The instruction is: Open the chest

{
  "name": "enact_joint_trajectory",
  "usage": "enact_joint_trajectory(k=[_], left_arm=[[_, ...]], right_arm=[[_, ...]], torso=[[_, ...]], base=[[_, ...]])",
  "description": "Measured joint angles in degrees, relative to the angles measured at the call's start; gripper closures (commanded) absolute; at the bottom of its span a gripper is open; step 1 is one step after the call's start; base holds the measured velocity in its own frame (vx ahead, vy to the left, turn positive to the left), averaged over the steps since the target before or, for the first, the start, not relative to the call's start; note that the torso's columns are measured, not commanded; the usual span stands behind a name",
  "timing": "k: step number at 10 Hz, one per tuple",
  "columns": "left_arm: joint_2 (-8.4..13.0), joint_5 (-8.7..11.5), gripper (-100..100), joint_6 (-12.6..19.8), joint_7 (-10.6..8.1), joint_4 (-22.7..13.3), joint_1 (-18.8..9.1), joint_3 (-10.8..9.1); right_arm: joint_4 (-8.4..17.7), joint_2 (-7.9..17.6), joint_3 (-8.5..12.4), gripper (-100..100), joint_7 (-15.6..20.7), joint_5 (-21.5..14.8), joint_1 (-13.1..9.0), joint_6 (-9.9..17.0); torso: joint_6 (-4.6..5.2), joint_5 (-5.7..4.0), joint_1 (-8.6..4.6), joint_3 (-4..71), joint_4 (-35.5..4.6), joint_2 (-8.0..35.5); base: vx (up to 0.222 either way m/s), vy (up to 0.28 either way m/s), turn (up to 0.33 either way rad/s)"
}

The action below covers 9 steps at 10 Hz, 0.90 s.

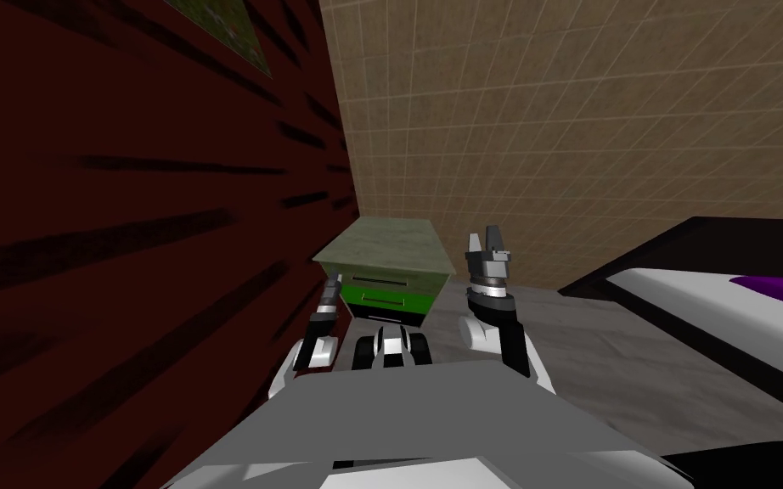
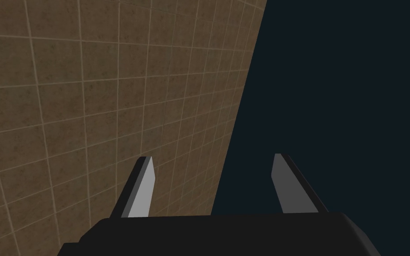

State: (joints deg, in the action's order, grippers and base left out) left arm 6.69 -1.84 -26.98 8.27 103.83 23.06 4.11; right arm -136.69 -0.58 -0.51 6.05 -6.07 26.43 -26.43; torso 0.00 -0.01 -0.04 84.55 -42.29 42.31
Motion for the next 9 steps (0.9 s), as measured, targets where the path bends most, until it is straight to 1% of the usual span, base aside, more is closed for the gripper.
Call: enact_joint_trajectory(k=[1, 3, 4, 6, 8, 9], left_arm=[[-0.07, -0.41, -100, 0.34, 0.28, -1.54, -0.76, 0.23], [0.09, -1.01, -100, 0.55, 0.55, -3.54, -0.99, 0.64], [0.12, -1.27, -100, 0.69, 0.66, -4.94, -1.72, 0.71], [0.17, -2.2, -100, 0.6, 1.07, -8.98, -2.72, 1.24], [0.22, -2.87, -100, 1.62, 1.34, -10.21, -2.88, 1.75], [0.15, -3.08, -100, 1.7, 1.46, -11.51, -3.59, 1.78]], right_arm=[[0.0, 0.0, 0.0, 0, 0.0, 0.0, 0.0, 0.0], [0.0, 0.0, 0.0, 0, 0.0, 0.0, 0.0, 0.0], [0.0, 0.0, 0.0, 0, 0.0, 0.0, 0.0, 0.0], [0.0, 0.0, 0.0, 0, 0.0, 0.0, 0.0, 0.0], [0.0, 0.0, 0.0, 0, 0.0, 0.0, 0.0, 0.0], [0.0, 0.0, 0.0, 0, 0.0, 0.0, 0.0, 0.0]], torso=[[0.0, 0.0, 0.03, 0.01, 0.0, -0.02], [0.0, 0.02, 0.06, 0.03, 0.01, -0.05], [0.0, 0.02, 0.06, 0.03, 0.01, -0.05], [0.0, 0.0, 0.0, 0.0, 0.0, 0.0], [0.0, 0.01, 0.05, 0.02, 0.0, -0.03], [0.0, 0.02, 0.07, 0.04, 0.02, -0.07]], base=[[-0.016, -0.016, -0.035], [-0.012, -0.012, -0.04], [-0.015, -0.014, -0.062], [-0.023, -0.022, -0.065], [-0.013, -0.013, -0.02], [-0.008, -0.009, -0.043]])
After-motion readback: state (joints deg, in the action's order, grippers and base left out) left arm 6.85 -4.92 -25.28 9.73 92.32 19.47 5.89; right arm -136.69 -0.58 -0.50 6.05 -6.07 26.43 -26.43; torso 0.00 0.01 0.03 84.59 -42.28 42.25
